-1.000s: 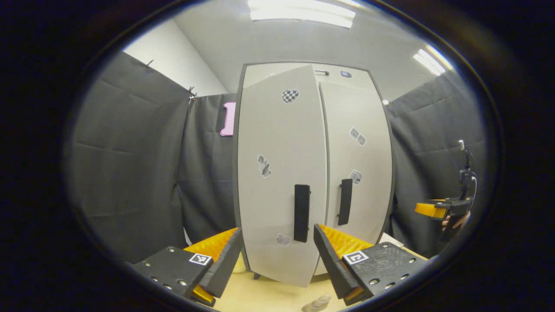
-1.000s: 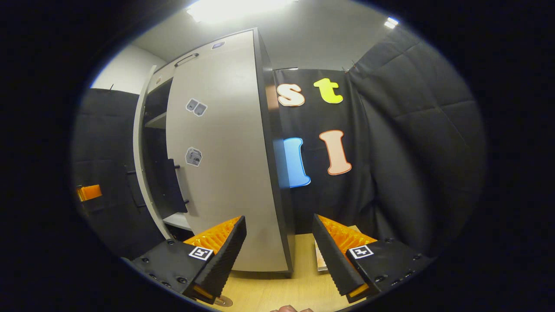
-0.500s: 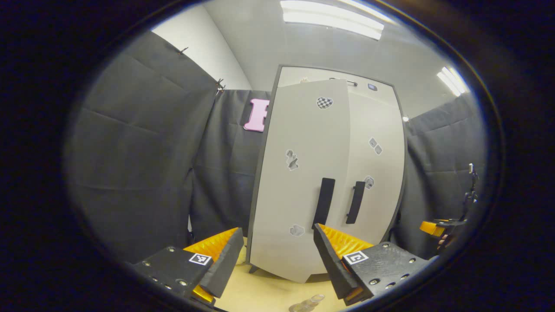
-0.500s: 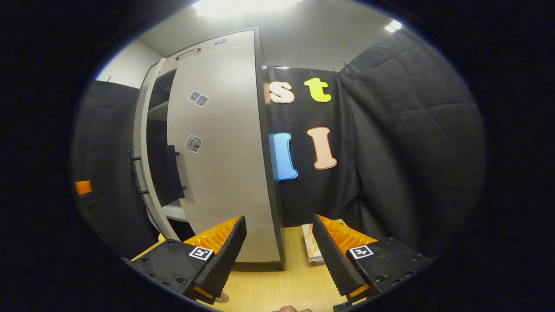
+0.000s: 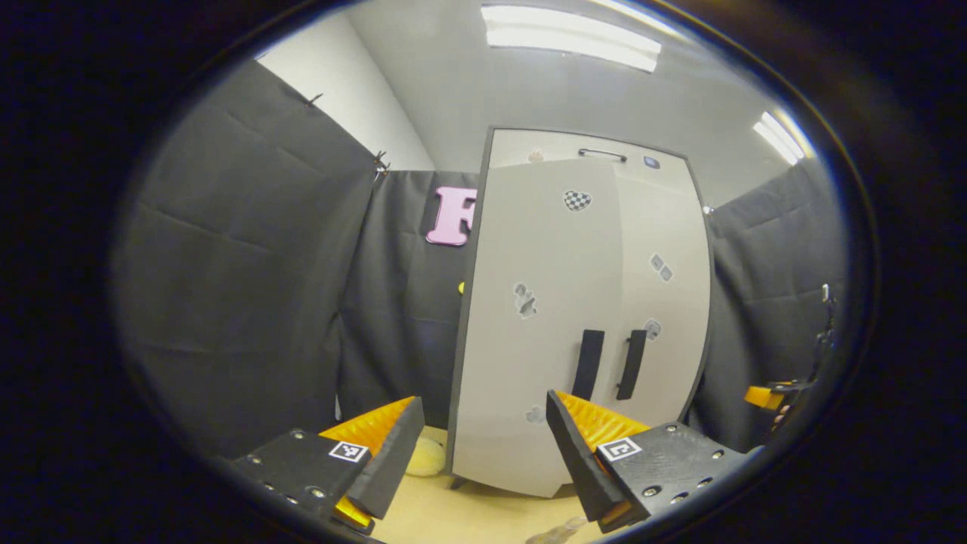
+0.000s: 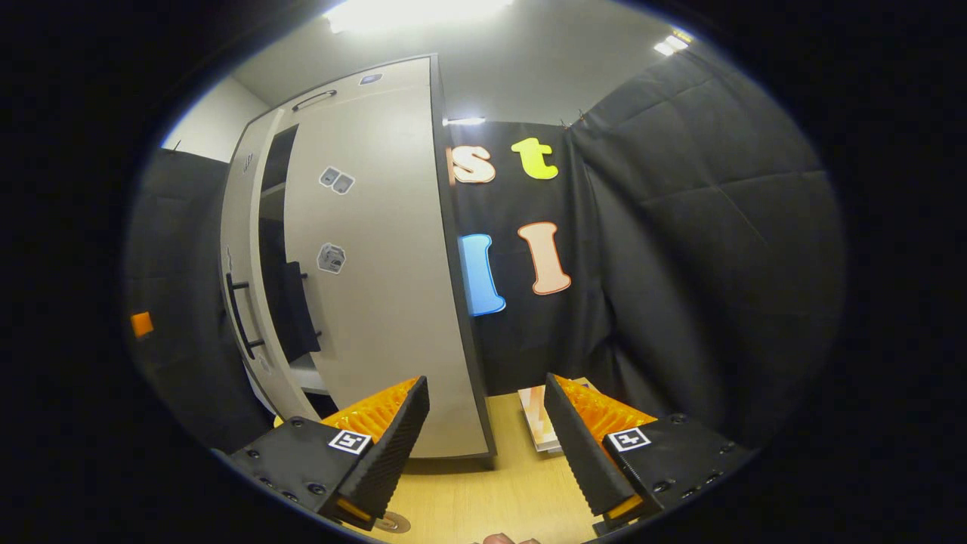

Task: Grasp the bottle in the cabinet with the left hand and place it on the coaster, then close the right door with the right hand and the left door with the left hand.

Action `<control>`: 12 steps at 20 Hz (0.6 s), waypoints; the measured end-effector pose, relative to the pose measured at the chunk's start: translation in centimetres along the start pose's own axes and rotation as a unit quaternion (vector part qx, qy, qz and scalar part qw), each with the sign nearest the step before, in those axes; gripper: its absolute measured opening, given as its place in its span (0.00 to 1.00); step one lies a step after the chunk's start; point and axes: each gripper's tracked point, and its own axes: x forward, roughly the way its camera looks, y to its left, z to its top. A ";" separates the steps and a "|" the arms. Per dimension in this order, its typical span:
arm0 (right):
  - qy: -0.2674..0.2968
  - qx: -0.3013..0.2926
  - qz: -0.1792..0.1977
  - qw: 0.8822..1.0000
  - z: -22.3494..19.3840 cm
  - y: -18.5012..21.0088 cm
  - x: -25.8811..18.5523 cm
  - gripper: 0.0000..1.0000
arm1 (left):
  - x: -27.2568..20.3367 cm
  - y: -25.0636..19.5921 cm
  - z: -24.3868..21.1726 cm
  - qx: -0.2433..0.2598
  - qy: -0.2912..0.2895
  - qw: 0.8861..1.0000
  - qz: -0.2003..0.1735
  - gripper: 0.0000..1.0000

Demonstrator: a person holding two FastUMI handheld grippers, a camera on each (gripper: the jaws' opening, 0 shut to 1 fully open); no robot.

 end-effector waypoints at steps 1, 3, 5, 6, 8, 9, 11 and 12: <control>-0.001 -0.001 -0.002 1.000 -0.2 0.2 -0.1 0.98 | 0.2 0.1 -0.1 0.012 0.001 1.000 0.000 0.94; 0.004 -0.006 -0.004 1.000 -1.0 0.6 -0.3 0.98 | 0.5 0.0 0.0 0.030 -0.001 0.999 -0.010 0.94; 0.010 -0.009 -0.004 1.000 -1.4 1.1 -0.4 0.98 | 1.2 -0.3 -0.1 0.035 -0.001 0.999 -0.022 0.94; 0.011 -0.011 -0.006 1.000 -1.4 1.1 -0.5 0.98 | 1.5 -0.4 0.0 0.042 -0.004 0.999 -0.025 0.94; 0.007 -0.013 -0.014 1.000 -1.0 1.3 -0.6 0.98 | 2.2 -0.7 0.2 0.049 -0.014 0.998 -0.030 0.94; 0.006 -0.013 -0.017 1.000 -0.9 1.3 -0.8 0.98 | 2.7 -1.0 0.0 0.044 -0.014 0.998 -0.035 0.94; 0.000 -0.019 -0.018 1.000 -0.8 1.7 -1.3 0.98 | 3.5 -2.0 -0.5 0.026 -0.013 0.998 -0.053 0.94; 0.001 -0.026 -0.021 0.999 -1.0 1.8 -1.5 0.98 | 3.9 -2.4 -0.8 0.020 -0.010 0.998 -0.061 0.94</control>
